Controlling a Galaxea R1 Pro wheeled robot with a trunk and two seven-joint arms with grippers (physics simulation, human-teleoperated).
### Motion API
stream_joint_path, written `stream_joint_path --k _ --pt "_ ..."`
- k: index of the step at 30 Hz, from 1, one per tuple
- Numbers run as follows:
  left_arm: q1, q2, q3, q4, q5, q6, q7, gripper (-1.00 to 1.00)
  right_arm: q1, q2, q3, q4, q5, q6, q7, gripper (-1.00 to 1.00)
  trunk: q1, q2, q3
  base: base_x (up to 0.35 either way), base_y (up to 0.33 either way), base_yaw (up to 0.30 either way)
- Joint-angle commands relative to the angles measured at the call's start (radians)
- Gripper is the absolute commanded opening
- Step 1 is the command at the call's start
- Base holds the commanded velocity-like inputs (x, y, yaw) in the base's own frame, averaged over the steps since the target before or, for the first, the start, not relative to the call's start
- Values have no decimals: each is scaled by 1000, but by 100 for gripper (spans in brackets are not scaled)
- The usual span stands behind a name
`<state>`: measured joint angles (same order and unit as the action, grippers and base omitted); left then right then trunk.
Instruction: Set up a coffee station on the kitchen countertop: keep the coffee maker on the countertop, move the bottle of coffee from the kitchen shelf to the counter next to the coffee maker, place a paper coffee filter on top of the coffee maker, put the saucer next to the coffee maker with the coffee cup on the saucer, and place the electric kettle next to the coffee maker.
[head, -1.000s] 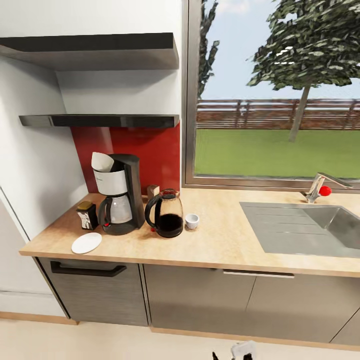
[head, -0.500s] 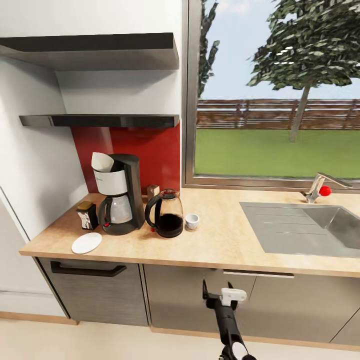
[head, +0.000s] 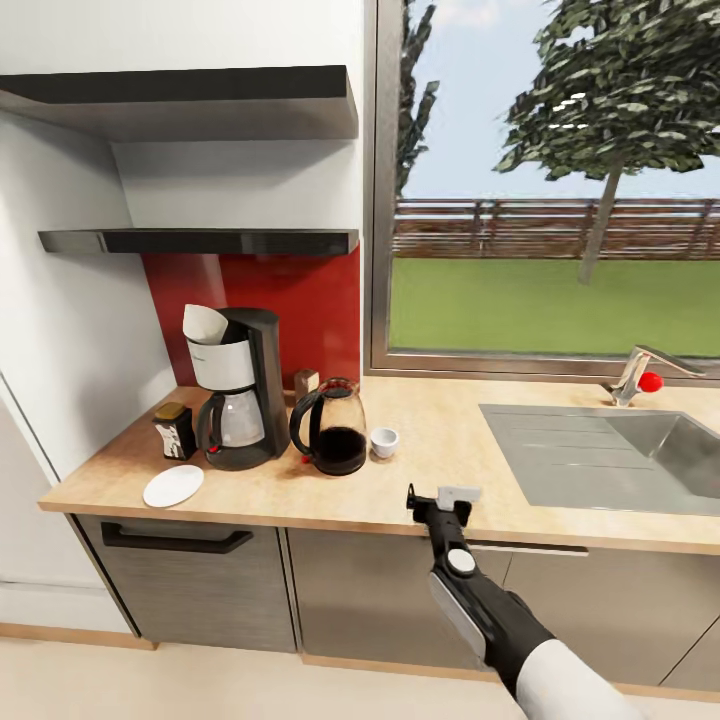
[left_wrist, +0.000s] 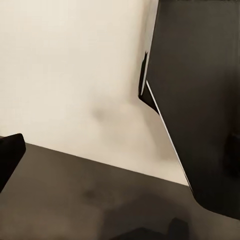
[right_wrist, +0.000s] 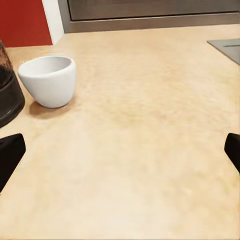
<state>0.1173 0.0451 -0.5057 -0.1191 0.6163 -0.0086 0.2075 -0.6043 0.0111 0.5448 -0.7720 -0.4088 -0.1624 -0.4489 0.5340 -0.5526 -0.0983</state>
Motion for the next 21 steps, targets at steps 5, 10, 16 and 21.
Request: stream_joint_path --k 5,10,16,21 --pt "2 0 -8 -4 10 -3 5 100 -83 8 -26 0 -10 155 -5 100 0 -2 -2 0 0 0" --pt "2 -1 -7 -4 11 2 5 100 -195 14 -35 1 -10 449 -7 100 0 -2 -2 8 0 0" --pt "1 1 -7 -4 11 7 6 100 -221 17 -35 0 -10 581 -6 100 0 -2 -2 179 0 0" --pt "1 0 -7 -4 11 8 7 100 -225 17 -35 4 -10 620 -4 100 0 -2 -2 306 0 0"
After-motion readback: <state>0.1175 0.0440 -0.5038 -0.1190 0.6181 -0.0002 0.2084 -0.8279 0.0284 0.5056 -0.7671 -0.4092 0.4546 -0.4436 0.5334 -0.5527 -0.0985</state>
